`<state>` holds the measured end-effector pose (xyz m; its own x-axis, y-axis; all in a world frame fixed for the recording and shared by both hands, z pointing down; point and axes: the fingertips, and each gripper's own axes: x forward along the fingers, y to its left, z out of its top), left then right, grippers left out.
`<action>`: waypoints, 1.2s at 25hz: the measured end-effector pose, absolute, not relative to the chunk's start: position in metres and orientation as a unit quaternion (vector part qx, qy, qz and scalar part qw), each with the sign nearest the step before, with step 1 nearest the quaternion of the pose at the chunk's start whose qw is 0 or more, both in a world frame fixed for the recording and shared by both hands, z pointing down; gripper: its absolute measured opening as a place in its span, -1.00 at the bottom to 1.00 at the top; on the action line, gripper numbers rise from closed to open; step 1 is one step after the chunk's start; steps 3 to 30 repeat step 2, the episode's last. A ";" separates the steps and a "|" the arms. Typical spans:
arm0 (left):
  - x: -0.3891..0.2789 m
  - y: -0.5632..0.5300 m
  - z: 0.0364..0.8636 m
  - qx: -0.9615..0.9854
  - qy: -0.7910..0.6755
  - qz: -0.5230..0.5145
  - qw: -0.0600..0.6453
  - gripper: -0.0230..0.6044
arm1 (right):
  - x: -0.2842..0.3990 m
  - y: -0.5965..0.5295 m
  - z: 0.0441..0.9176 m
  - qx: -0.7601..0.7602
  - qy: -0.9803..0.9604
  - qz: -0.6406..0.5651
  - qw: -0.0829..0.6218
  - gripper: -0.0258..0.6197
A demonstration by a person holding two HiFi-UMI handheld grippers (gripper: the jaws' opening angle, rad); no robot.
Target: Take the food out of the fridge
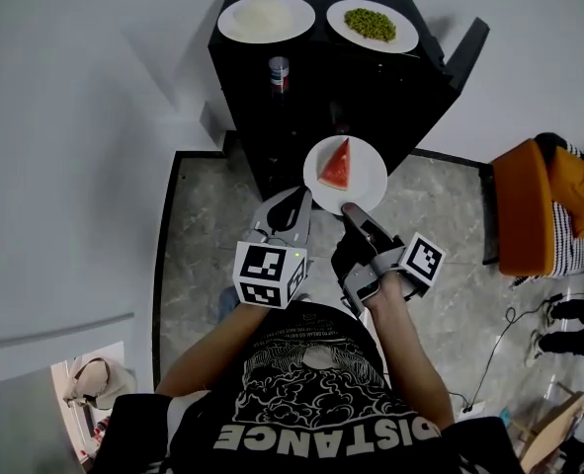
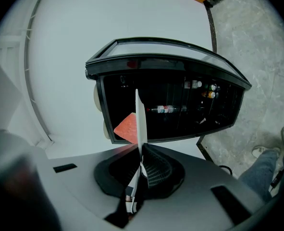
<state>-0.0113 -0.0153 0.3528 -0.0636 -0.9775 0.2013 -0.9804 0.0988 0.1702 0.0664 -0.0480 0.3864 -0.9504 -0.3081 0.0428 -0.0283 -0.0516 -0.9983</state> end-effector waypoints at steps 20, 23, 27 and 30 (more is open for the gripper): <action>-0.011 -0.013 0.352 0.672 -0.729 0.004 0.133 -0.92 | 0.066 -0.046 0.386 -0.123 0.682 -0.714 0.098 -0.88; -0.011 -0.013 0.352 0.672 -0.729 0.004 0.133 -0.92 | 0.066 -0.046 0.386 -0.123 0.682 -0.714 0.098 -0.88; -0.011 -0.013 0.352 0.672 -0.729 0.004 0.133 -0.92 | 0.066 -0.046 0.386 -0.123 0.682 -0.714 0.098 -0.88; -0.011 -0.013 0.352 0.672 -0.729 0.004 0.133 -0.92 | 0.066 -0.046 0.386 -0.123 0.682 -0.714 0.098 -0.88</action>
